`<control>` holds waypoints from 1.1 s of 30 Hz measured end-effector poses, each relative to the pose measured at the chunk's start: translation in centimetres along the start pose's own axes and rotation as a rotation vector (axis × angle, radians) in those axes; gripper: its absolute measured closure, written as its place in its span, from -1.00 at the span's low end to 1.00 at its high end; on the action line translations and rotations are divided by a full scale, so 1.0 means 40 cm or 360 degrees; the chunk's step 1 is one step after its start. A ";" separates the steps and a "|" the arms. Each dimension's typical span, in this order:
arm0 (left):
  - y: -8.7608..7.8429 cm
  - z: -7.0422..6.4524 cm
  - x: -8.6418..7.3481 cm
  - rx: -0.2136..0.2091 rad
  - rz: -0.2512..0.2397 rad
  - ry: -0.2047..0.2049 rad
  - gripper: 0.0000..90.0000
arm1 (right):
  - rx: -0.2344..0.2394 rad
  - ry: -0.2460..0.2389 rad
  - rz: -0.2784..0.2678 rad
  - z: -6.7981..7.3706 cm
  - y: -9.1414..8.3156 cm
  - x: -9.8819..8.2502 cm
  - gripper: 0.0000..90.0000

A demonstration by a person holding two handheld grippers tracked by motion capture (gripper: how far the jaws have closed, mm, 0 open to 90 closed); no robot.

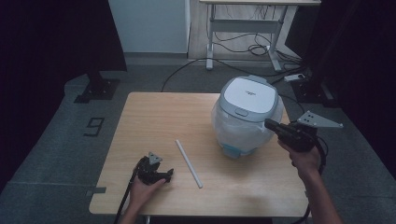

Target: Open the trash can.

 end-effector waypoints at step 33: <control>0.000 0.000 0.000 -0.0003 0.0002 0.0005 -0.69 | 0.0053 0.0046 0.0067 0.005 0.130 0.028 1.00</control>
Point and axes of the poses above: each handheld gripper's, and its own axes: y roughly forward along the jaws, x roughly out of its top, z roughly to its left, the point moved 7 cm from there along y, roughly forward along the jaws, and after that the axes turned 1 degree about z, right-handed, at the moved point
